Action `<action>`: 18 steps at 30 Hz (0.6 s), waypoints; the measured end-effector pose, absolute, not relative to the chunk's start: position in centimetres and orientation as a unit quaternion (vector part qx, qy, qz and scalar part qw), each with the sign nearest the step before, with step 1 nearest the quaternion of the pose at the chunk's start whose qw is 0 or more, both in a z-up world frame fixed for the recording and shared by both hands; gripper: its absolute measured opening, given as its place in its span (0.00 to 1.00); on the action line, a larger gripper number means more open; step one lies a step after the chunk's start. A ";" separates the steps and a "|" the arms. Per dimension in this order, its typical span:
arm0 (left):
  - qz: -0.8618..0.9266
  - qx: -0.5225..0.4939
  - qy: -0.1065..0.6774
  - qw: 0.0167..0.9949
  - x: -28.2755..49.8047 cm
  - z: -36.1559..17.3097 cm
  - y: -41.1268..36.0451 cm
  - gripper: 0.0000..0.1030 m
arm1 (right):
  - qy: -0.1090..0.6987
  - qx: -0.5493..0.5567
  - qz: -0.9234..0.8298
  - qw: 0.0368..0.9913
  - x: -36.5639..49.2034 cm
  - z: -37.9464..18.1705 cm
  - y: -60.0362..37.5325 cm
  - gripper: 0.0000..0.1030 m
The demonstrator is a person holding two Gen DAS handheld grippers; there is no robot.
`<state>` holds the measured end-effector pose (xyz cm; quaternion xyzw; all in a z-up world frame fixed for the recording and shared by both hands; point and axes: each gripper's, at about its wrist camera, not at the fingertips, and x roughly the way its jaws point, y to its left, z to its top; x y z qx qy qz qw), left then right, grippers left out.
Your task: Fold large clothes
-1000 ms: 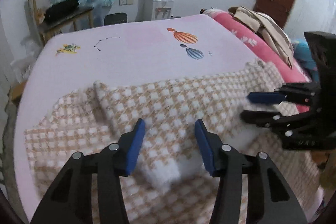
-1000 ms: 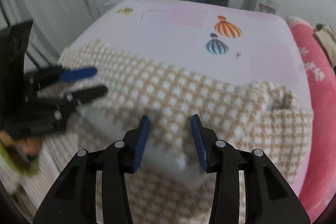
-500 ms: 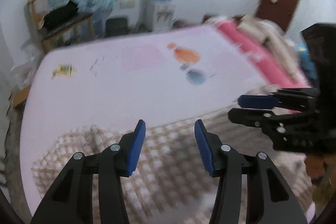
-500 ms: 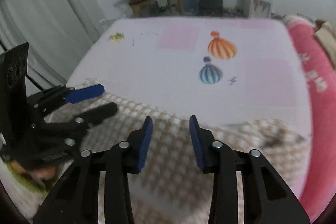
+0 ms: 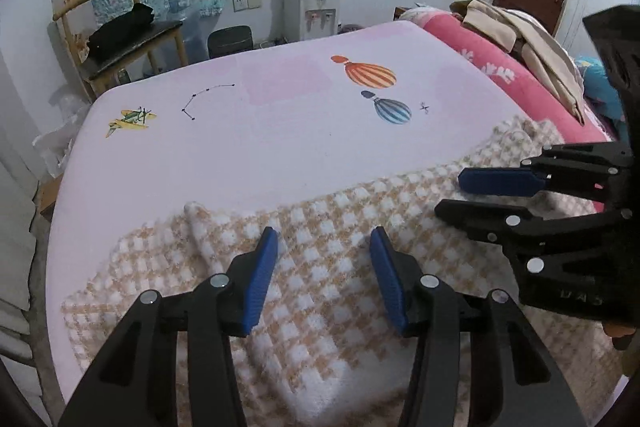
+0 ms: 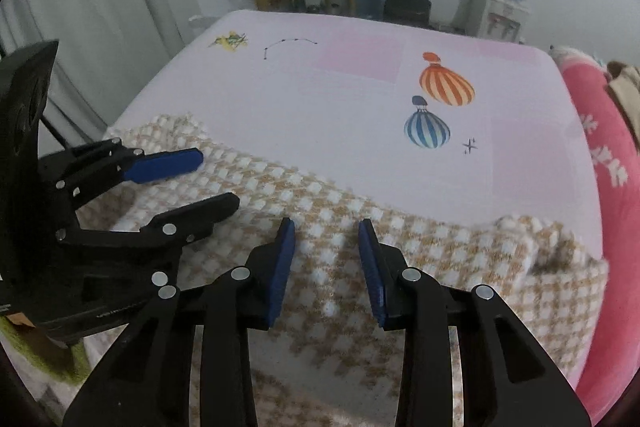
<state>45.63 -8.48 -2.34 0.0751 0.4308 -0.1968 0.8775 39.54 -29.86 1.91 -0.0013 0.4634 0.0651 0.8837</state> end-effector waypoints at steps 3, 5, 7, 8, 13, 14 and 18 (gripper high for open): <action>-0.196 0.057 0.433 0.878 44.7 -0.9 -7.8 0.46 | 0.470 0.025 0.062 0.880 38.2 3.0 -30.4 0.32; -0.216 0.056 0.424 0.878 43.2 -0.1 -7.4 0.46 | 0.461 0.026 0.077 0.884 36.6 3.4 -29.9 0.32; -0.228 0.045 0.454 0.860 42.7 -0.8 -7.5 0.46 | 0.473 0.017 0.075 0.878 35.8 2.1 -29.4 0.32; -0.223 0.044 0.470 0.853 42.7 -1.7 -7.7 0.46 | 0.479 0.009 0.066 0.875 35.8 1.1 -29.0 0.32; -0.198 0.073 0.457 0.864 41.6 -1.6 -8.7 0.46 | 0.481 -0.010 0.035 0.876 34.6 1.6 -27.9 0.32; -0.198 0.068 0.454 0.866 41.1 -1.1 -8.5 0.46 | 0.478 -0.009 0.035 0.878 33.9 2.1 -27.8 0.32; -0.176 0.089 0.457 0.867 40.1 -1.4 -7.9 0.48 | 0.480 -0.018 0.003 0.877 32.4 1.8 -28.6 0.32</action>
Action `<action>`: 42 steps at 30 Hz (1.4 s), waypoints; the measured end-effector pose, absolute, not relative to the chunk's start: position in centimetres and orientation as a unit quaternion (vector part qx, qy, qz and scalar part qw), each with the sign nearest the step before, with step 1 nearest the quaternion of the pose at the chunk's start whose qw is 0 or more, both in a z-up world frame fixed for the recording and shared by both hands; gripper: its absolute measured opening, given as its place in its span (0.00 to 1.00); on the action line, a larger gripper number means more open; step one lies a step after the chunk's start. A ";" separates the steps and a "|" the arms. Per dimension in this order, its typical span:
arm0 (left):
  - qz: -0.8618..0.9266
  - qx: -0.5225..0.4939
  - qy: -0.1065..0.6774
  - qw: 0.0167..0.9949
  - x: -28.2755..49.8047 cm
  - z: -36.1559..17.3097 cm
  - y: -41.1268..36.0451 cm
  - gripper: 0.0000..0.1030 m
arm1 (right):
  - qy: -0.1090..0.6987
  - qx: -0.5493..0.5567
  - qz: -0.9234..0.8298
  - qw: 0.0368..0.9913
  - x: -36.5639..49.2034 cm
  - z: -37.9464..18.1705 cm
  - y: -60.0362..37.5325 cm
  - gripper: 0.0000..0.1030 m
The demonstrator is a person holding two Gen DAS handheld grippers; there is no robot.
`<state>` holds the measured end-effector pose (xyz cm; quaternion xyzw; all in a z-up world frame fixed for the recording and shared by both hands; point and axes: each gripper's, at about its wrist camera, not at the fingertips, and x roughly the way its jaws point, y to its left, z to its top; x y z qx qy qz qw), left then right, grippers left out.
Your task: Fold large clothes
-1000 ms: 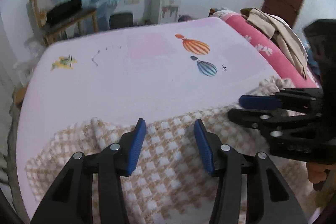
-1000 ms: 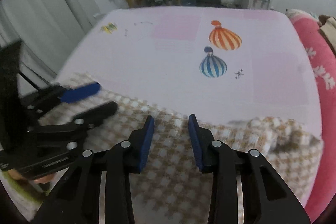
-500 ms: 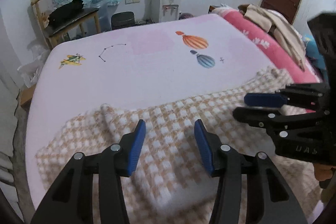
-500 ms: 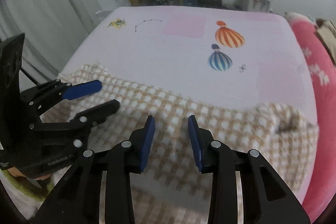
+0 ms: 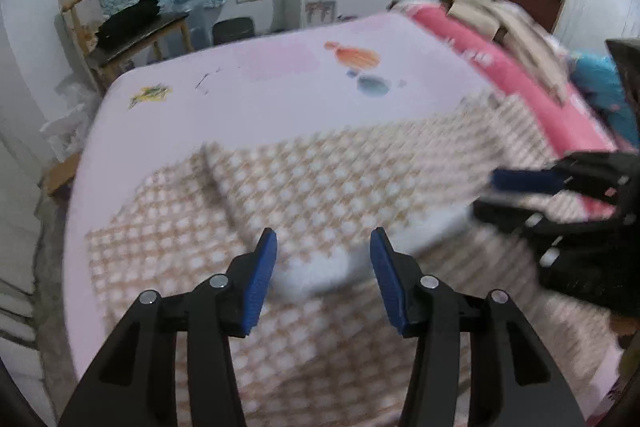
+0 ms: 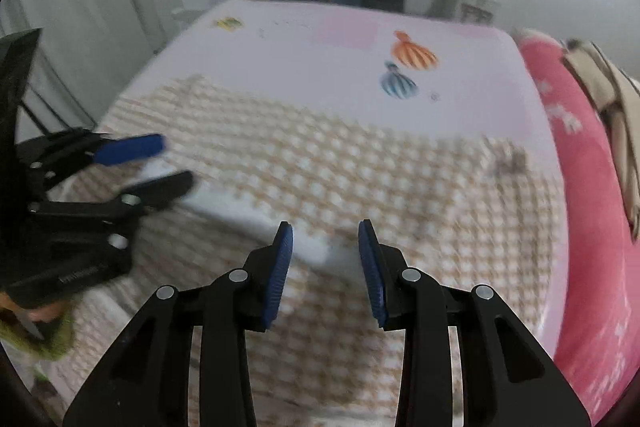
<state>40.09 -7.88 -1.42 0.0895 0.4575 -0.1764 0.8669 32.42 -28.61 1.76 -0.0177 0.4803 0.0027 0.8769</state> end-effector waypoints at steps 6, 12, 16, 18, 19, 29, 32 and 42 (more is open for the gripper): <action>-0.164 0.023 0.481 0.861 40.1 -1.4 -5.1 0.55 | 0.489 0.026 -0.001 0.872 31.6 2.4 -29.4 0.35; -0.154 0.027 0.450 0.879 34.5 1.6 -0.8 0.61 | 0.447 0.047 0.005 0.894 24.3 5.9 -29.6 0.58; -0.126 0.016 0.427 0.895 29.6 2.2 3.8 0.66 | 0.427 0.078 0.001 0.901 18.6 6.4 -30.4 0.68; -0.107 0.002 0.421 0.901 27.4 2.0 5.9 0.66 | 0.424 0.105 0.002 0.899 16.4 5.9 -30.4 0.69; -0.098 -0.009 0.418 0.903 26.2 1.6 7.0 0.66 | 0.422 0.117 0.005 0.899 16.0 5.5 -30.5 0.69; -0.150 -0.080 0.419 0.892 22.1 -1.7 8.0 0.51 | 0.466 0.164 -0.001 0.869 13.5 -1.6 -26.0 0.69; -0.154 -0.086 0.429 0.886 23.3 -2.4 7.8 0.40 | 0.470 0.144 -0.010 0.871 13.7 -1.9 -25.2 0.70; -0.188 -0.119 0.444 0.868 25.4 -2.9 8.4 0.35 | 0.469 0.153 -0.004 0.870 13.8 -2.1 -25.3 0.72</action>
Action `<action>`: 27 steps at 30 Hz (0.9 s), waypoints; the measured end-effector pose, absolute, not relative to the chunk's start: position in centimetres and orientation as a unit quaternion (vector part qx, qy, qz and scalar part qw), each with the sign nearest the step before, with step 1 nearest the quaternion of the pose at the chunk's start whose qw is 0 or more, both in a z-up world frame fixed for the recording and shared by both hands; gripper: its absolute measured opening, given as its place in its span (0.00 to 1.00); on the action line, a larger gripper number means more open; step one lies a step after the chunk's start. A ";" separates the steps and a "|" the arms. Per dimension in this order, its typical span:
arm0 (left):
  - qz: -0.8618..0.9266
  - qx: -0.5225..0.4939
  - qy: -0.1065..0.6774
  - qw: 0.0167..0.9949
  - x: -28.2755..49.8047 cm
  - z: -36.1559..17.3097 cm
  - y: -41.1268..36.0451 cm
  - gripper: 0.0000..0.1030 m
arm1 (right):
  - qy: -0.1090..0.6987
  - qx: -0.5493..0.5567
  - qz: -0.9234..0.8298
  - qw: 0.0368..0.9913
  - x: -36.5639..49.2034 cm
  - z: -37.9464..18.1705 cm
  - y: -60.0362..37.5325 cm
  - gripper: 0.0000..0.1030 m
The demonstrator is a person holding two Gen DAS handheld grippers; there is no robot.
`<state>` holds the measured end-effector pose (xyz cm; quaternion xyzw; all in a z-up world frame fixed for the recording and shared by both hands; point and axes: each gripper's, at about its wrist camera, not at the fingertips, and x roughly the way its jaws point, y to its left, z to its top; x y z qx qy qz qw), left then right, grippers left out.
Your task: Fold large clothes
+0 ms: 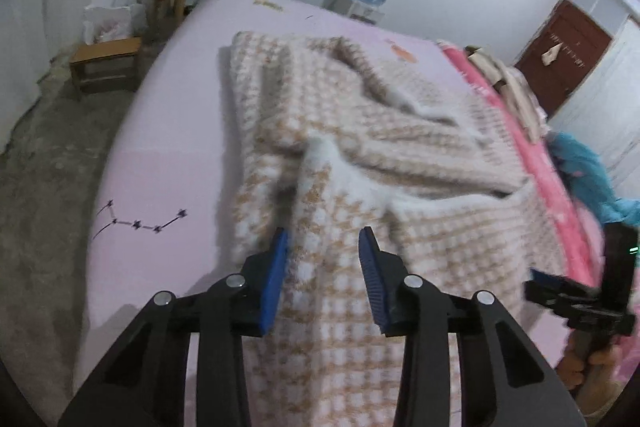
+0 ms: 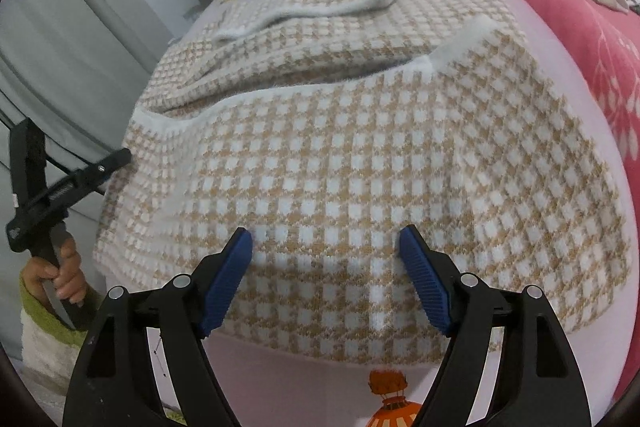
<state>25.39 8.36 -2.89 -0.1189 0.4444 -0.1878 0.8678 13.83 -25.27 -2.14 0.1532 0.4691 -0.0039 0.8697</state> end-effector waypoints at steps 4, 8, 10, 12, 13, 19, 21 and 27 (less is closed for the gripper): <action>-0.174 -0.097 0.454 0.868 26.3 -2.9 8.3 0.35 | 0.469 0.146 -0.006 0.871 13.8 -2.5 -25.3 0.73; -0.170 -0.109 0.483 0.852 28.1 -4.2 8.5 0.35 | 0.469 0.144 -0.006 0.871 13.9 -2.6 -25.2 0.74; -0.179 -0.115 0.482 0.850 28.5 -4.1 8.3 0.35 | 0.468 0.145 -0.006 0.872 14.0 -2.6 -25.1 0.74; -0.203 -0.121 0.469 0.851 28.3 -3.3 8.0 0.35 | 0.470 0.144 -0.006 0.871 14.0 -2.6 -25.2 0.74; -0.213 -0.120 0.463 0.852 28.1 -3.0 7.7 0.35 | 0.470 0.143 -0.005 0.871 14.0 -2.6 -25.2 0.74; -0.160 -0.046 0.495 0.853 28.2 -4.0 6.0 0.35 | 0.469 0.144 -0.006 0.871 14.0 -2.6 -25.1 0.74; -0.155 -0.034 0.492 0.856 27.9 -3.9 5.6 0.35 | 0.469 0.144 -0.006 0.871 14.0 -2.6 -25.1 0.74; -0.124 0.041 0.478 0.869 26.6 -4.1 3.5 0.34 | 0.459 0.152 -0.003 0.875 13.3 -1.8 -25.8 0.74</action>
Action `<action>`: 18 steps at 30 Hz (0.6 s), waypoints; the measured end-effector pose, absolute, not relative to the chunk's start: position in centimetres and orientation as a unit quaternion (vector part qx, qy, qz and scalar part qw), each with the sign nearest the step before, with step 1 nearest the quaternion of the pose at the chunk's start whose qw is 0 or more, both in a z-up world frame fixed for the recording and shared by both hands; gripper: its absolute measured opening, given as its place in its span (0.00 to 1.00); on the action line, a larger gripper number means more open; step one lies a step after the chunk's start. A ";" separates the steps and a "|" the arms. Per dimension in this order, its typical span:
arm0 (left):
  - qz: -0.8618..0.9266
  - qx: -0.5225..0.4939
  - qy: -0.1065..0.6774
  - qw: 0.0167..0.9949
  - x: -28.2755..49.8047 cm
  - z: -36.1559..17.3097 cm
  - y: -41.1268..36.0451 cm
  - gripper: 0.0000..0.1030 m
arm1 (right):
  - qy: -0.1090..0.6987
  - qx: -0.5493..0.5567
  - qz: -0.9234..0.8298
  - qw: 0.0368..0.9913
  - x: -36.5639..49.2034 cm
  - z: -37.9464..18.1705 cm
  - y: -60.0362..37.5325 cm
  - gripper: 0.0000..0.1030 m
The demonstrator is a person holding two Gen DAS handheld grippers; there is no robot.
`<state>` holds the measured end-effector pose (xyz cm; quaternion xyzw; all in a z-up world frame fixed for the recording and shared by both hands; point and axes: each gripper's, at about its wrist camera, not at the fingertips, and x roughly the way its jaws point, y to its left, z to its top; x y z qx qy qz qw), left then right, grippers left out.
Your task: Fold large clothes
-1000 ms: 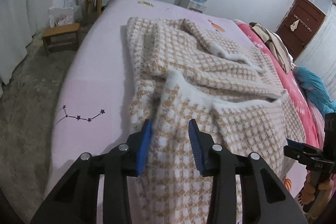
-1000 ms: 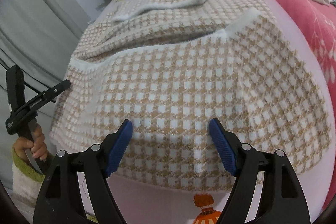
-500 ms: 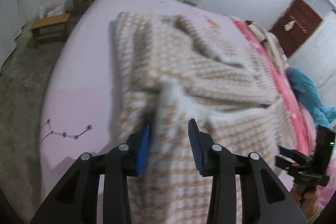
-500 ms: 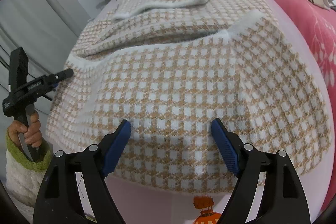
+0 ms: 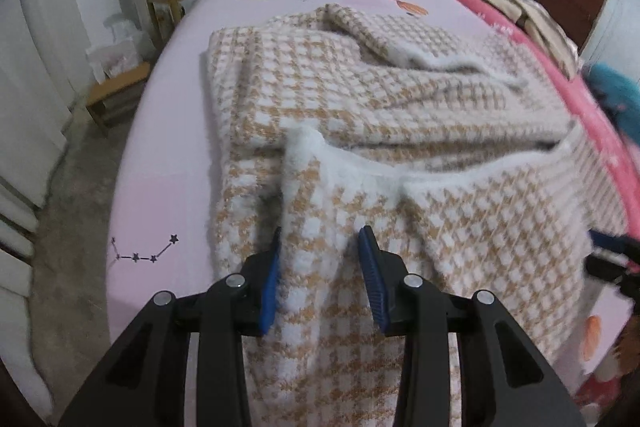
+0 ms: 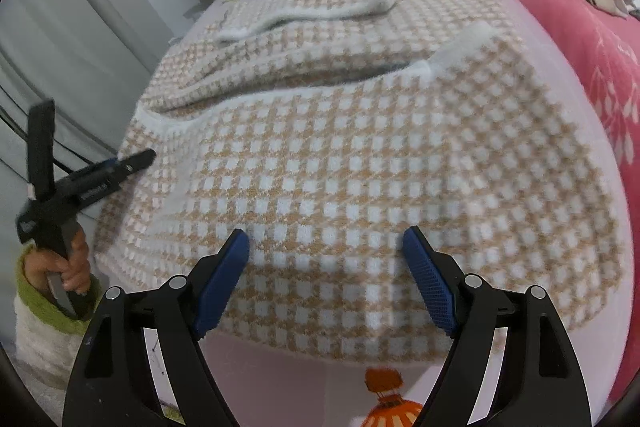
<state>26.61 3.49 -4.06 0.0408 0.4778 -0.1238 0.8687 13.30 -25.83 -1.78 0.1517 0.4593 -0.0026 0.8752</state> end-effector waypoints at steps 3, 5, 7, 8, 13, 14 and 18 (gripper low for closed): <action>-0.112 0.071 0.469 0.873 26.2 -4.1 2.7 0.34 | 0.428 0.160 -0.012 0.889 11.6 -0.1 -27.7 0.70; -0.106 0.085 0.464 0.875 26.0 -4.1 2.4 0.34 | 0.404 0.174 -0.027 0.898 10.4 1.2 -29.8 0.65; -0.102 0.088 0.463 0.876 25.9 -4.1 2.5 0.34 | 0.386 0.184 -0.043 0.903 9.8 2.3 -31.9 0.60; -0.100 0.088 0.463 0.876 25.9 -4.0 2.5 0.34 | 0.381 0.186 -0.051 0.904 9.7 2.6 -32.9 0.58; -0.087 0.095 0.462 0.878 25.8 -4.0 1.9 0.34 | 0.379 0.185 -0.062 0.905 11.4 3.1 -35.8 0.48; -0.084 0.099 0.461 0.878 25.7 -4.0 1.8 0.34 | 0.380 0.187 -0.055 0.904 12.2 2.9 -36.3 0.47; -0.075 0.109 0.459 0.879 25.6 -4.1 1.5 0.34 | 0.392 0.204 -0.035 0.896 14.9 2.1 -38.4 0.40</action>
